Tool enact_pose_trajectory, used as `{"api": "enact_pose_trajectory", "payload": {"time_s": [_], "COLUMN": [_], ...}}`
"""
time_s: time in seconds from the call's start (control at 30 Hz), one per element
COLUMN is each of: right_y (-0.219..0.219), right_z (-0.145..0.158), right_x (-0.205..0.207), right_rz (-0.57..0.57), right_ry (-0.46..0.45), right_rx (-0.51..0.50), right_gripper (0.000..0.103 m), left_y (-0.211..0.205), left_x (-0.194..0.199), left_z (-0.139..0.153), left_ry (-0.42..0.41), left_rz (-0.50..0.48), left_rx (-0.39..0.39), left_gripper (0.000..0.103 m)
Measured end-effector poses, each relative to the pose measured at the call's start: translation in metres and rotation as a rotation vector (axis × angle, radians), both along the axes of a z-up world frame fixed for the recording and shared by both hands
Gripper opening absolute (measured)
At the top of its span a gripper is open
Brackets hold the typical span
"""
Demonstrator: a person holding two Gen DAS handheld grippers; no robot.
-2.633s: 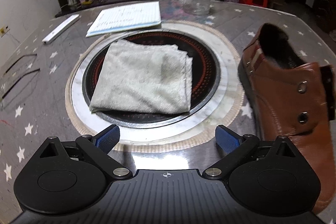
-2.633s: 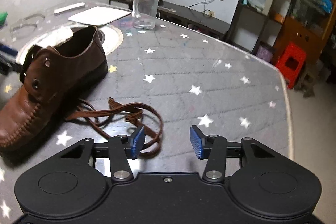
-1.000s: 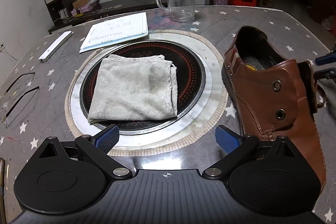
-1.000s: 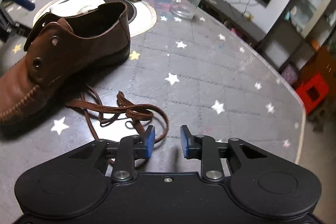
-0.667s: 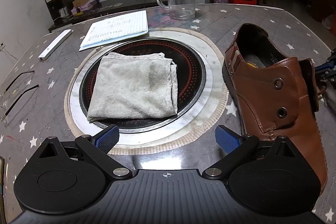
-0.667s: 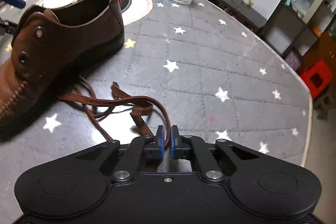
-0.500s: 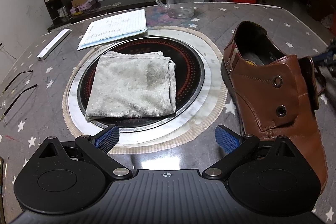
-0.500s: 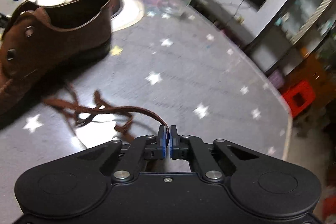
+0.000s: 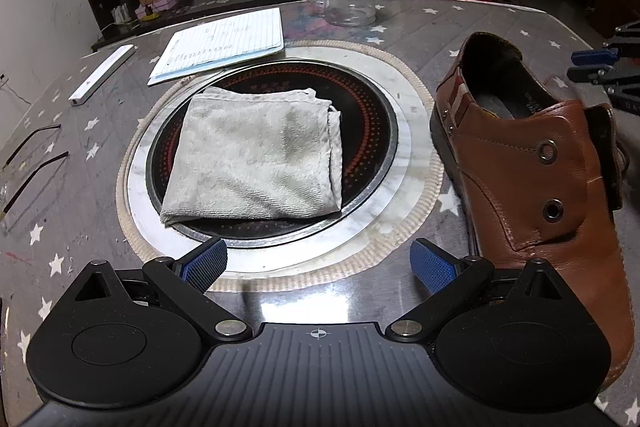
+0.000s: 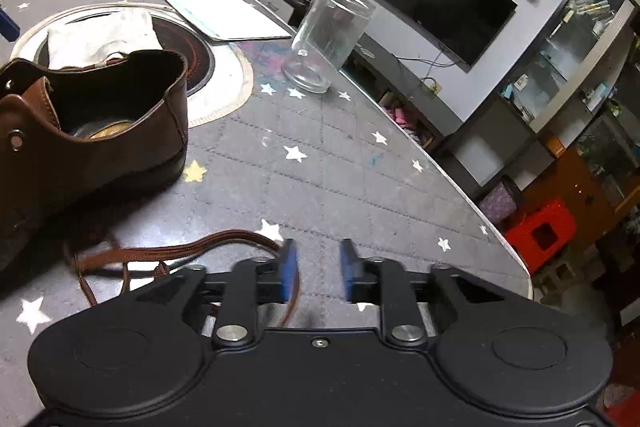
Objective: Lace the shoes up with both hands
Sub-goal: 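Close the right tool on the shoelace end and lift it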
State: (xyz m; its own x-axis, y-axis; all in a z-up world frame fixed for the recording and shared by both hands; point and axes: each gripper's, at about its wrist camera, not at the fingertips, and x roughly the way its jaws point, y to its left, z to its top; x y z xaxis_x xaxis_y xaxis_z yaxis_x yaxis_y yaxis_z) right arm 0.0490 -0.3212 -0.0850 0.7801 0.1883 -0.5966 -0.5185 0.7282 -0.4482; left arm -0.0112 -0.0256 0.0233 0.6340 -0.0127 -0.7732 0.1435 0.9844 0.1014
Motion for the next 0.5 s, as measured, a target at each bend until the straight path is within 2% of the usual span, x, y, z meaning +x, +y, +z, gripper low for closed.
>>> {"api": "enact_pose_trajectory", "payload": {"time_s": [0.1, 0.33, 0.43, 0.5], "right_y": [0.003, 0.013, 0.017, 0.021], "right_z": [0.0, -0.004, -0.009, -0.015], "right_x": [0.004, 0.012, 0.017, 0.018], "right_rz": [-0.01, -0.077, -0.116, -0.13], "right_ry": [0.039, 0.243, 0.277, 0.296], "right_rx": [0.046, 0.279, 0.325, 0.316], "right_gripper": [0.028, 0.028, 0.028, 0.028], "left_y": [0.002, 0.005, 0.005, 0.005], "left_x": [-0.002, 0.0, 0.0, -0.001], "left_z": [-0.001, -0.003, -0.004, -0.004], "left_ry": [0.003, 0.006, 0.007, 0.004], "left_rz": [0.002, 0.005, 0.004, 0.002], "left_rx": [0.0, -0.007, -0.009, -0.007], "left_gripper": [0.099, 0.099, 0.099, 0.099]}}
